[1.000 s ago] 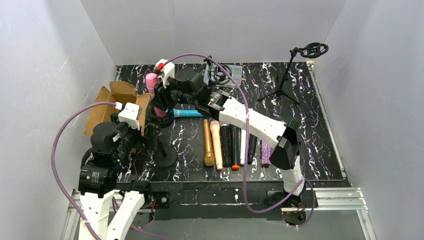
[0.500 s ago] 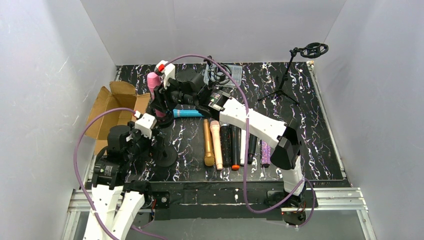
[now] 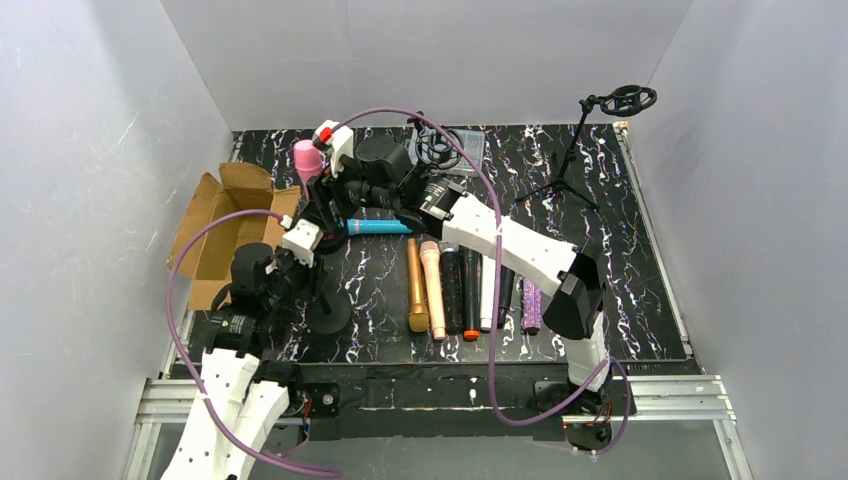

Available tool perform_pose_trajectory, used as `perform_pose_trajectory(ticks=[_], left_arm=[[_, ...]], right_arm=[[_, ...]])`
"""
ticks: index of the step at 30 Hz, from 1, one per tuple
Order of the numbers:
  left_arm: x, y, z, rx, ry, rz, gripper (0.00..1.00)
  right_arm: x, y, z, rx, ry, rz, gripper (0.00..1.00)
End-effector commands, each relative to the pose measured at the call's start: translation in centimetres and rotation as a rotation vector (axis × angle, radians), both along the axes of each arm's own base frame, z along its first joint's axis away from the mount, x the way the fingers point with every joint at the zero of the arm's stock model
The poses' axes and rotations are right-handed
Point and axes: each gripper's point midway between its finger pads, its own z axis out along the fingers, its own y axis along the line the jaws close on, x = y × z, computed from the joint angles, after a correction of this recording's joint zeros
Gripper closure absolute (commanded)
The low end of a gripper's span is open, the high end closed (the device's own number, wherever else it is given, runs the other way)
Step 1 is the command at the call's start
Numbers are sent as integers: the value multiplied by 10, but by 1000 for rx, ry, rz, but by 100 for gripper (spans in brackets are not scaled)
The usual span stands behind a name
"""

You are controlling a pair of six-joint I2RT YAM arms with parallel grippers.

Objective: Attach the microphones to the stand

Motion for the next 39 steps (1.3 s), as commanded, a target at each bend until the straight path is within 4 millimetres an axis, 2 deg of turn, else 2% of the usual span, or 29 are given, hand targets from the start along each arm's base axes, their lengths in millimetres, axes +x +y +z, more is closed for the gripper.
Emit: perform_pose_trajectory(ticks=[1, 5, 9, 13, 17, 23, 28, 35, 39], left_arm=[[15, -4, 5, -10, -86, -17, 80], [21, -5, 2, -1, -116, -29, 92], [26, -4, -1, -7, -126, -17, 99], [32, -2, 2, -27, -150, 21, 100], [48, -5, 32, -60, -237, 32, 100], [81, -10, 78, -83, -334, 33, 100], [105, -16, 110, -101, -402, 15, 100], [129, -24, 144, -135, -471, -8, 100], [153, -29, 169, -166, -546, -26, 100]], right_arm=[[-12, -16, 56, 86, -67, 9, 16], [-11, -26, 55, 72, -89, -16, 12], [-11, -39, 62, 73, -106, -33, 11], [-13, -53, 77, 84, -130, -50, 8], [-16, -73, 92, 87, -161, -80, 6], [-19, -112, 91, 86, -178, -154, 7], [-15, -137, 79, 59, -175, -214, 8], [-9, -157, 61, 17, -168, -262, 9], [-3, -168, 48, -4, -163, -295, 10]])
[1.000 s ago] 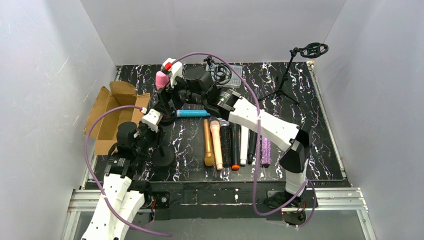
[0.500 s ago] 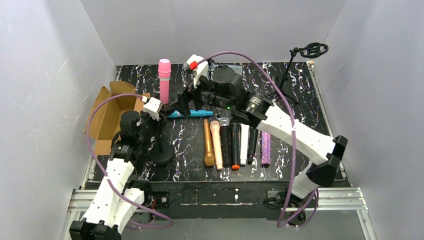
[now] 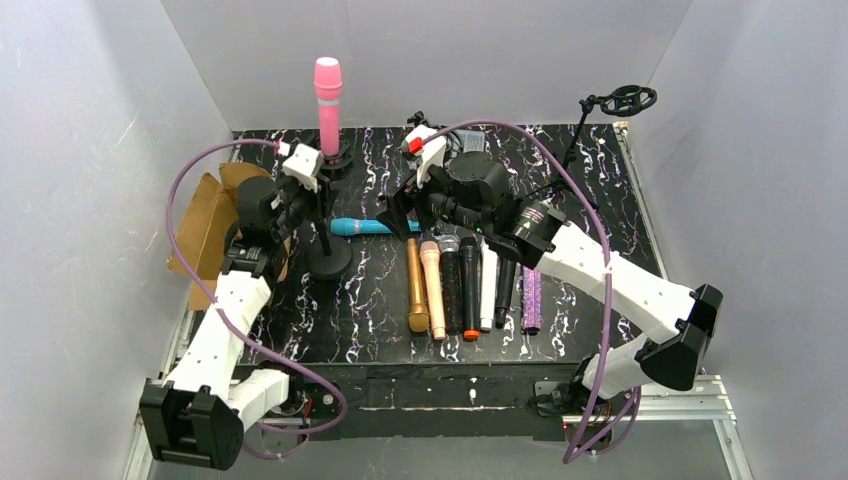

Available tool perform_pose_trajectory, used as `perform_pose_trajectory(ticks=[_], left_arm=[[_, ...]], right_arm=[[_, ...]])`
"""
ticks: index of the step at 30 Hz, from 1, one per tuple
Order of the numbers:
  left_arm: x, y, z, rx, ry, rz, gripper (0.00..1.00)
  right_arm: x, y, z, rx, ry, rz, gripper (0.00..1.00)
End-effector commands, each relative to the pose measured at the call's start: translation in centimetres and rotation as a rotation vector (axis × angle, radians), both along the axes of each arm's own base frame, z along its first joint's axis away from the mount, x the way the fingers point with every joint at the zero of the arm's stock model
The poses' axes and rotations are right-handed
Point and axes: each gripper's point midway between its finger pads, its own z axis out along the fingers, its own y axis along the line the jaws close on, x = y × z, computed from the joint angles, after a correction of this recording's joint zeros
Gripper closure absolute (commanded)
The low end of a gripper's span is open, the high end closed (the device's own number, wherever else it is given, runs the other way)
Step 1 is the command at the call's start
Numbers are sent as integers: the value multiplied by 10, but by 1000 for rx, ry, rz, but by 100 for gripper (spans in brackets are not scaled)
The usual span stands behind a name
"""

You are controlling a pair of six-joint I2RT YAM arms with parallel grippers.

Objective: Attach the microphones to the stand

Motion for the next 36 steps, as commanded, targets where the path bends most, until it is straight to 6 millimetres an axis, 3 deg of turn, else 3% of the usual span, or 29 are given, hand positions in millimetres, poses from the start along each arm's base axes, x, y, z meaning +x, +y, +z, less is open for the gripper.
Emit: perform_pose_trajectory(ticks=[1, 5, 7, 8, 14, 18, 22, 27, 32, 36], left_arm=[[33, -9, 83, -61, -254, -33, 100], [80, -15, 97, -78, -284, -40, 100], [110, -18, 94, -82, -281, -41, 100], [123, -19, 104, -90, -301, -43, 100], [203, -28, 101, -150, -316, -62, 100], [250, -35, 88, -168, -346, -74, 100], [287, -41, 58, -171, -373, -90, 100], [308, -47, 37, -190, -403, -94, 100], [304, -52, 14, -150, -445, -108, 100], [297, -45, -4, -124, -445, -70, 100]], right_arm=[[8, -20, 18, 43, -61, -57, 10], [14, -25, 9, 46, -55, -89, 11], [16, -28, 3, 44, -50, -106, 11], [17, -29, 0, 43, -47, -111, 12], [21, -34, -14, 50, -29, -135, 12], [27, -39, -19, 48, -26, -157, 12], [39, -47, -19, 47, -28, -179, 12], [54, -52, -26, 42, -1, -181, 12], [64, -55, -36, 50, 31, -178, 13], [66, -55, -37, 60, 43, -163, 13]])
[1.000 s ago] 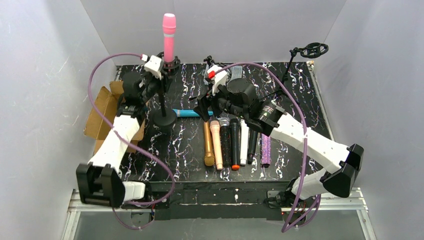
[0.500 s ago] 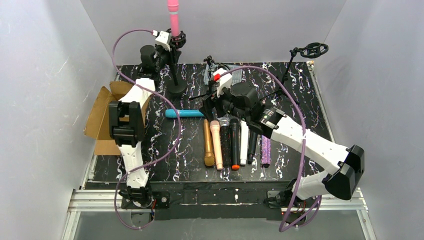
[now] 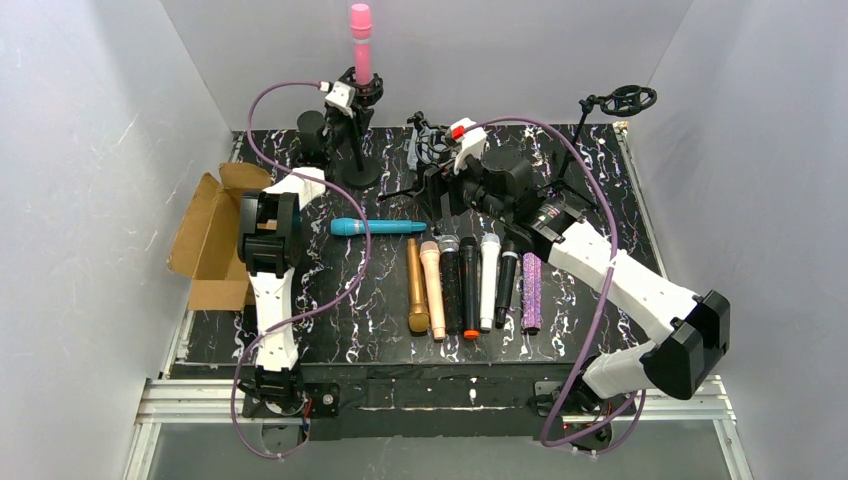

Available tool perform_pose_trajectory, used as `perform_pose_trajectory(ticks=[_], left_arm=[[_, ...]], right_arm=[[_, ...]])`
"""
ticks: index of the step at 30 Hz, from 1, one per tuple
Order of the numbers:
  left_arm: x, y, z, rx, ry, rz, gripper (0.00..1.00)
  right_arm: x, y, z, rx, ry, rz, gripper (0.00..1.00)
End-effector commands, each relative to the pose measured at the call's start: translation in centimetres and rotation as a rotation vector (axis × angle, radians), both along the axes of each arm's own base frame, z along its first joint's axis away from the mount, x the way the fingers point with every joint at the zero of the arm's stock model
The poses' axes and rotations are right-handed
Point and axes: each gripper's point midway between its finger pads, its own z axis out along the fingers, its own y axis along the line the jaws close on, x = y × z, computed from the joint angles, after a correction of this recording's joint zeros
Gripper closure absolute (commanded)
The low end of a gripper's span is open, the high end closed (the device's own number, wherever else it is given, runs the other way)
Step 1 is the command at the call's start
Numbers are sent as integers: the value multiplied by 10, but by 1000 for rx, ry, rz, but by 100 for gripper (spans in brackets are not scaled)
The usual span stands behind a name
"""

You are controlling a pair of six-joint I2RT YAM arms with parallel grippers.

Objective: Attach the microphones to the stand

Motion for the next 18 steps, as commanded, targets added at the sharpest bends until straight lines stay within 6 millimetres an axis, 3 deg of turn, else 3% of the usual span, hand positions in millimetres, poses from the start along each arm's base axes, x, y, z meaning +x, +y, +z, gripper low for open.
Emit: perform_pose_trajectory(ticks=[1, 2, 4, 7, 12, 13, 18], left_arm=[[-13, 9, 44, 28, -179, 45, 100], [-16, 11, 41, 37, -176, 53, 96], [-25, 12, 35, 58, -170, 56, 71], [-36, 12, 28, 76, -152, 47, 40], [-47, 16, 23, 128, -116, 31, 7], [-50, 17, 24, 130, -107, 23, 2], [-72, 30, 26, 132, -70, 27, 2]], right_arm=[[2, 7, 13, 62, -21, 38, 13], [2, 7, 13, 64, -20, 36, 13], [3, 5, 14, 63, -20, 29, 13], [6, 2, 16, 61, -22, 12, 12], [18, -11, 24, 37, -36, -73, 8], [21, -14, 27, 30, -40, -92, 8], [37, -22, 47, 0, -64, -158, 6]])
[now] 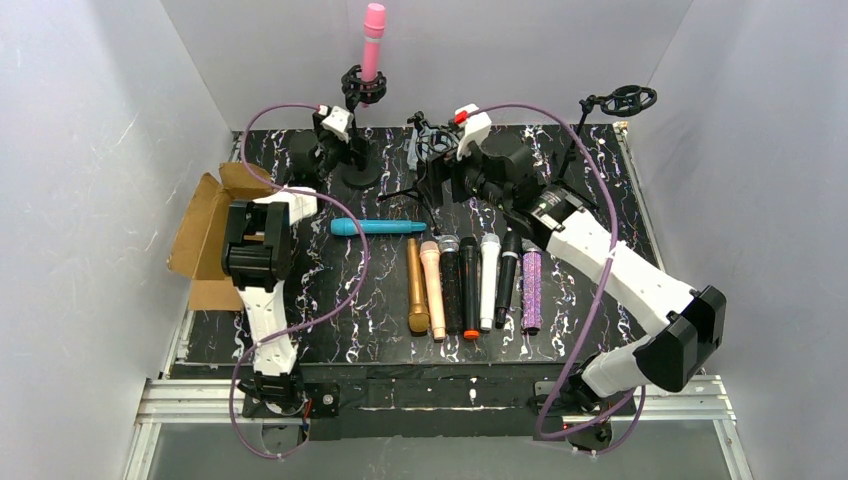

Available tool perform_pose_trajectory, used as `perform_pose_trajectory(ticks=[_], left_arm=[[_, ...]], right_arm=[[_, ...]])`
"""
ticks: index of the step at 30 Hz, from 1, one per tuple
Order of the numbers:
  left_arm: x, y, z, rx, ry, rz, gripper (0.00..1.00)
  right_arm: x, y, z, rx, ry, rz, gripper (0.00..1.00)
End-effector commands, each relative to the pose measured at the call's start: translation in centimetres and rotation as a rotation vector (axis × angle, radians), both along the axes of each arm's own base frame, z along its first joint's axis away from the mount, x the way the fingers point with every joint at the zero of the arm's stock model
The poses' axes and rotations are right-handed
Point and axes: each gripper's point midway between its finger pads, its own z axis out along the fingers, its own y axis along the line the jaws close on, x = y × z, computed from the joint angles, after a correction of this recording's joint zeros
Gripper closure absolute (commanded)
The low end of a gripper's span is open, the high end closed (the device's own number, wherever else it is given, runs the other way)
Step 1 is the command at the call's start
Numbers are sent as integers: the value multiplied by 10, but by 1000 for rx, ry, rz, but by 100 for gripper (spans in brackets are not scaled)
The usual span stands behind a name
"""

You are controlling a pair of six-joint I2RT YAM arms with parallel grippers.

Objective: Attach the microphones to the stand

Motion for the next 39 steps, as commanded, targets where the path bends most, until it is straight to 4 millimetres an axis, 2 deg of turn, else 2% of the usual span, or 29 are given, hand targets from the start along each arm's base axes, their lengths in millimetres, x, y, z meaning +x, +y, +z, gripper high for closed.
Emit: perform_pose_trajectory(ticks=[1, 6, 10, 12, 14, 15, 16, 17, 22, 25, 27, 30, 32, 34, 36, 39], left_arm=[[-27, 14, 65, 9, -94, 5, 2], [-55, 31, 57, -5, -5, 51, 2], [-89, 42, 49, -11, 98, 74, 2], [-111, 45, 56, -9, 145, 73, 2], [-132, 48, 58, -6, 206, 70, 2], [-143, 51, 61, -4, 241, 67, 2], [-158, 51, 55, 0, 315, 54, 2], [-169, 53, 60, -3, 350, 62, 2], [-229, 71, 80, 2, 575, 126, 2], [-265, 73, 100, 25, 650, 129, 2], [-287, 75, 109, 44, 682, 139, 2], [-316, 80, 121, 61, 690, 166, 2], [-329, 82, 126, 46, 676, 181, 2], [-342, 81, 132, 33, 657, 186, 2], [-349, 81, 135, 23, 655, 192, 2], [-351, 85, 138, 7, 654, 216, 2]], right_arm=[[20, -12, 45, 7, -86, -92, 5], [26, -24, 65, 7, -121, -150, 5], [29, -31, 83, 4, -149, -179, 6], [25, -26, 85, 14, -135, -148, 7], [13, -8, 80, 35, -106, -46, 7], [7, 1, 74, 32, -86, 1, 8], [0, 11, 68, 18, -66, 37, 8], [-9, 21, 63, -5, -57, 72, 8], [-67, 81, 34, -141, -55, 228, 7], [-92, 113, 8, -199, -22, 329, 7], [-97, 129, -15, -236, 9, 392, 6], [-84, 147, -60, -368, 12, 449, 4], [-67, 159, -100, -470, 36, 466, 3], [-47, 165, -126, -532, 49, 465, 3], [-21, 170, -138, -517, 67, 443, 4], [9, 175, -145, -466, 68, 418, 4]])
